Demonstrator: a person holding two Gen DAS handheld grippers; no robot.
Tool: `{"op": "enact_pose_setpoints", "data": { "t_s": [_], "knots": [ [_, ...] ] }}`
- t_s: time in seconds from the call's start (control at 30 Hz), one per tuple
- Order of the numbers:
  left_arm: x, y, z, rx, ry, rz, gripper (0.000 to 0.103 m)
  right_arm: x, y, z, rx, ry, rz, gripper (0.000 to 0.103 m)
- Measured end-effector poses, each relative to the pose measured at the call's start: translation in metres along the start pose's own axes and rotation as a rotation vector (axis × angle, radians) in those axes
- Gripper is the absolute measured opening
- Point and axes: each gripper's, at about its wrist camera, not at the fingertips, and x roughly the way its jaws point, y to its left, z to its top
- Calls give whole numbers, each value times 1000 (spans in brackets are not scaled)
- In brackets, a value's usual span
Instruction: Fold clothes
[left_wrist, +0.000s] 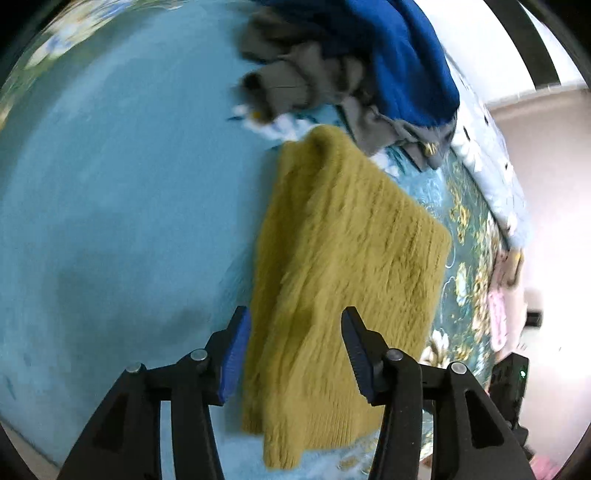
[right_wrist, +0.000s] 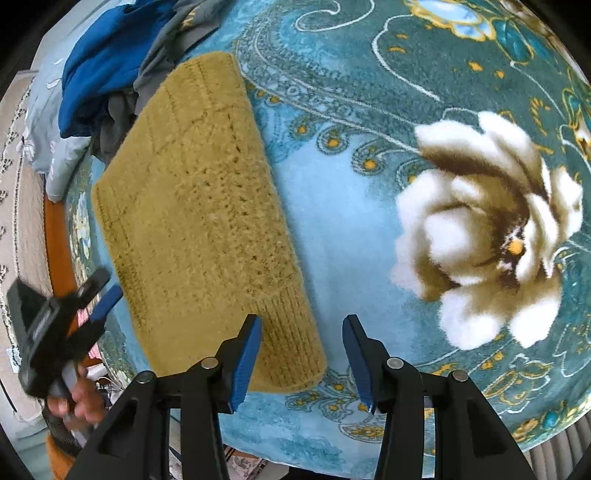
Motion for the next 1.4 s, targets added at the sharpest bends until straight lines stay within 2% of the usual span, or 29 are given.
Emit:
{"op": "enact_pose_setpoints", "data": {
  "t_s": [0.07,0.1,0.13,0.23,0.3,0.37,0.4,0.47,0.57,0.63,0.7,0.83,1.0,1.17,1.33,1.4],
  "knots": [
    [15,3,5,5,25,20,51,1,1,-1,4,-7,15,51],
    [23,0,9,4,26,24,42,1,1,-2,5,-10,22,53],
    [27,-1,11,-1,23,29,19,1,1,-3,7,-13,30,53],
    [38,-3,15,-18,11,42,16,2,-4,-9,10,-22,54,54],
    [51,-8,22,-31,8,48,16,2,-12,-17,15,-23,65,55],
    [67,-7,28,-54,14,48,16,-10,-43,-15,23,-17,85,56],
    [71,-7,30,-60,14,50,16,-9,-45,-16,25,-14,94,56],
    [72,-5,30,-65,10,53,16,-19,-58,0,19,-6,122,58],
    [76,-5,30,-65,6,77,19,-13,-59,-1,3,4,162,59],
    [79,-1,30,-100,14,69,23,-5,-57,0,-4,4,183,61],
    [76,6,30,-159,19,41,29,-1,-55,-2,-6,1,204,61],
    [58,19,23,-246,0,-28,32,22,-50,2,6,-20,247,61],
    [39,22,16,-234,-32,23,32,41,-41,2,17,-36,319,62],
    [27,28,10,-290,-66,4,32,62,-39,0,72,-59,420,63],
    [23,29,5,-320,-83,3,32,65,-43,8,111,-44,448,48],
    [26,24,7,-327,-89,1,32,66,-42,11,133,-40,445,34]
  ]
}}
